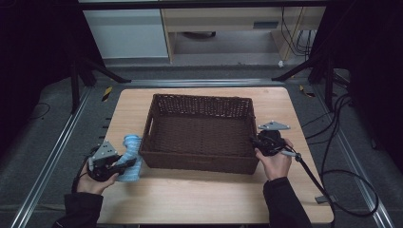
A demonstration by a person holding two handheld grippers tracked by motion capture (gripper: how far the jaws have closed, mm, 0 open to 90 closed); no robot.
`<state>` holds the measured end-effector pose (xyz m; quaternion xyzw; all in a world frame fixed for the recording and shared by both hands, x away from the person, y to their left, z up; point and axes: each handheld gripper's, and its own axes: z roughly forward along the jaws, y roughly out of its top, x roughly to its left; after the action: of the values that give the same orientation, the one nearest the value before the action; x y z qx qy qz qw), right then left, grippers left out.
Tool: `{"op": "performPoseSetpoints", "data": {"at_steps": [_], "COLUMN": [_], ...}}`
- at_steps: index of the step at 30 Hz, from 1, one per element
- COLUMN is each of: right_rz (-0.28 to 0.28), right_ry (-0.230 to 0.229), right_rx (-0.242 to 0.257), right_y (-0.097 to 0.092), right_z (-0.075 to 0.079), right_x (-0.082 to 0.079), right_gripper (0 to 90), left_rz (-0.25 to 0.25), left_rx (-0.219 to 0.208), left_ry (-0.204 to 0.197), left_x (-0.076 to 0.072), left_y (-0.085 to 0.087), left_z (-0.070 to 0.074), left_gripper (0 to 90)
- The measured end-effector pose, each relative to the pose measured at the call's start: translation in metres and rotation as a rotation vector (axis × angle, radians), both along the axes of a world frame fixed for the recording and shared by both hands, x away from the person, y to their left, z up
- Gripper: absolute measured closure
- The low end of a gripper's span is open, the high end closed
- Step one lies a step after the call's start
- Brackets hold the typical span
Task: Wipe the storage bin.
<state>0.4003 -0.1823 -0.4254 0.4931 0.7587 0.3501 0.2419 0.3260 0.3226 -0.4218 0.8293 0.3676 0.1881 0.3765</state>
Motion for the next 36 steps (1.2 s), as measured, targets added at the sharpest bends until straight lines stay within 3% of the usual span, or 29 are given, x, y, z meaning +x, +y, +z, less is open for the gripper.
{"op": "performPoseSetpoints", "data": {"at_steps": [3,8,11,14,19,21,24,30,36], "right_rz": [0.008,0.02,0.021,0.021,0.022,0.022,0.023,0.026,0.026], "right_ry": [0.005,0.004,0.005,0.004,0.007,0.007,0.006,0.005,0.006], "right_rx": [0.013,0.016,0.018,0.02,0.025,0.025,0.025,0.027,0.029], "right_y": [-0.001,-0.002,-0.003,-0.003,-0.003,-0.003,-0.003,-0.004,-0.004], "right_z": [0.0,0.0,0.0,0.0,0.0,-0.001,-0.001,-0.001,-0.001], "right_x": [0.0,0.001,0.0,0.0,0.001,0.001,0.001,0.001,0.001], "right_gripper": [69.3,68.3,67.9,67.7,67.2,67.1,67.0,66.8,66.5], "left_rz": [-0.002,-0.015,-0.015,-0.009,0.001,0.003,0.0,-0.011,-0.012], "left_rx": [0.015,0.063,0.086,0.071,0.012,0.025,0.04,0.1,0.139], "left_ry": [0.026,0.109,0.135,0.12,0.018,0.004,0.028,0.113,0.142], "left_x": [-0.002,-0.001,0.001,0.0,-0.012,-0.014,-0.011,-0.004,0.0], "left_y": [-0.003,-0.01,-0.013,-0.011,-0.004,-0.005,-0.008,-0.015,-0.019], "left_z": [-0.009,-0.036,-0.042,-0.037,-0.007,-0.003,-0.012,-0.04,-0.048], "left_gripper": [68.7,68.7,68.7,68.6,68.6,68.6,68.6,68.7,68.6]}}
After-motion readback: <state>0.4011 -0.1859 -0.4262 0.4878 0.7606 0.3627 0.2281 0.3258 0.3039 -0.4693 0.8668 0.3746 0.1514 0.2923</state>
